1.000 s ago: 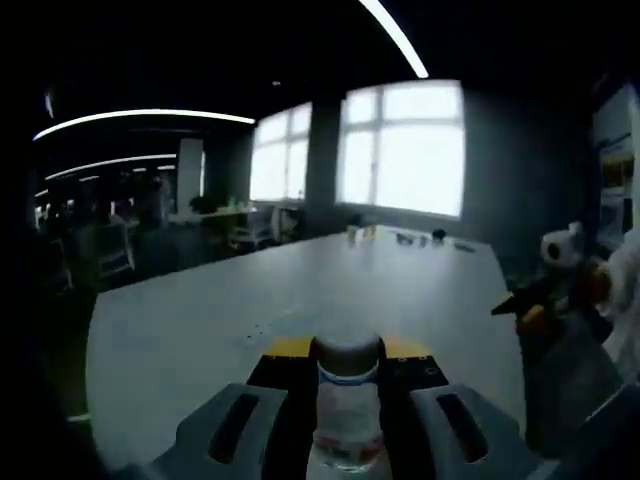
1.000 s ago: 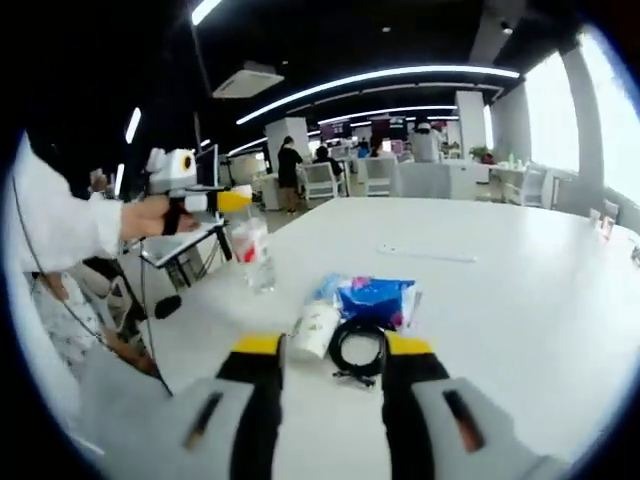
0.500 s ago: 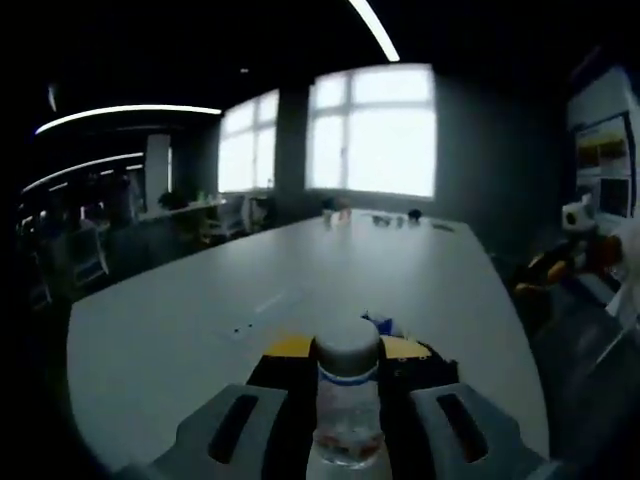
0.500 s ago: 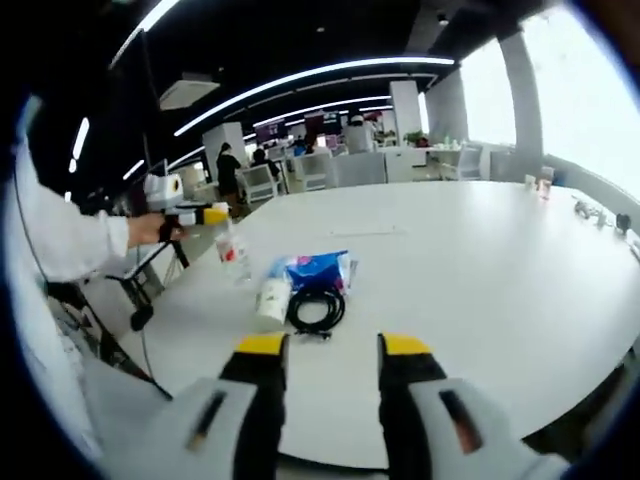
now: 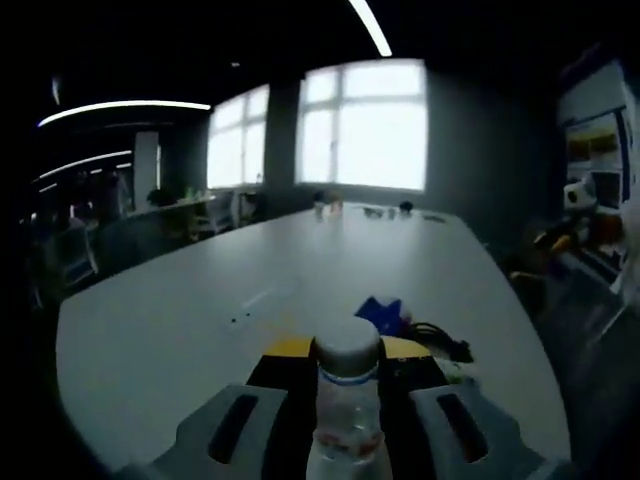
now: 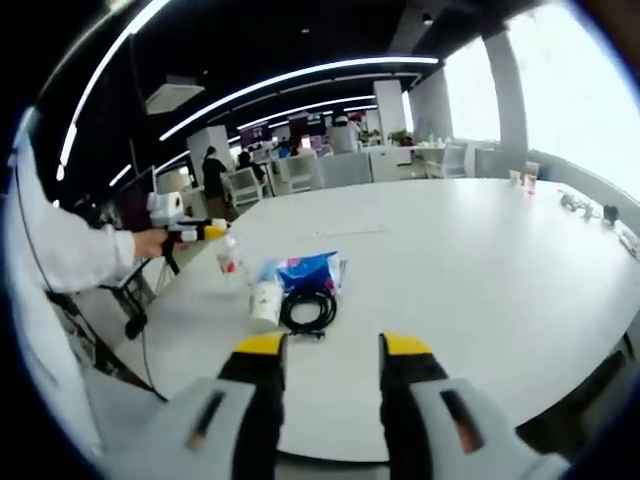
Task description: Arrange the tabletop items into an orderly group along one side of the table until the central work area is clear of visible clutter.
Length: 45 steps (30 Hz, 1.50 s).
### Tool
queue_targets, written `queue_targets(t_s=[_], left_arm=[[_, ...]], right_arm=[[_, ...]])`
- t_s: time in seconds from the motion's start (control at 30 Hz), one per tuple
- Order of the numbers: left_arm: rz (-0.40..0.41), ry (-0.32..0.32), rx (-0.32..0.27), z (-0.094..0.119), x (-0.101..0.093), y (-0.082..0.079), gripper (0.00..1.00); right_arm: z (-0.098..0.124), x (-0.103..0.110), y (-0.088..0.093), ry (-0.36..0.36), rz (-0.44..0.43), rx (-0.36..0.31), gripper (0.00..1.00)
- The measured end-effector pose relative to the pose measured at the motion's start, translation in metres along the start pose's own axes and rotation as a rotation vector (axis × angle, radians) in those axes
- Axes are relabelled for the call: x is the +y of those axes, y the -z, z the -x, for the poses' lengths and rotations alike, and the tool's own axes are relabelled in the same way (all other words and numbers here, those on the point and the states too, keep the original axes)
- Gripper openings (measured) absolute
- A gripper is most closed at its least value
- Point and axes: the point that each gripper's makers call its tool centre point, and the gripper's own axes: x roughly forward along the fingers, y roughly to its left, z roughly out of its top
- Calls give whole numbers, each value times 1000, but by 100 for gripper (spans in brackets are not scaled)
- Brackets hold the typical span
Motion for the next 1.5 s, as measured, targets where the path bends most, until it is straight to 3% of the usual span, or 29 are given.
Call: queue_targets(t_s=[0.1, 0.33, 0.63, 0.9, 1.03, 1.13, 1.33, 1.37, 1.5], left_arm=[[-11, 13, 10, -1, -2, 3, 18], [-4, 33, -25, -1, 2, 2, 18], [-59, 76, -41, 3, -5, 4, 18], [-112, 81, -42, 4, -8, 6, 19], [-86, 70, -48, 5, -7, 4, 21], [-24, 16, -102, 6, -2, -8, 36], [-2, -100, -77, 8, 12, -7, 94], [27, -128, -66, 11, 15, -5, 96], [108, -111, -65, 14, 4, -5, 97]], right_arm=[[-2, 1, 8, 4, -4, 22, 34], [-8, 4, 6, 2, -11, 23, 34], [-17, 12, 15, -21, -3, 53, 33], [-19, 14, 18, -34, 3, 66, 33], [-23, 17, 17, -47, -1, 65, 33], [-24, 21, 15, -59, 4, 62, 33], [-25, 26, 11, -75, 14, 52, 33], [-25, 26, 10, -76, 15, 51, 33], [-23, 26, 7, -82, -8, 37, 34]])
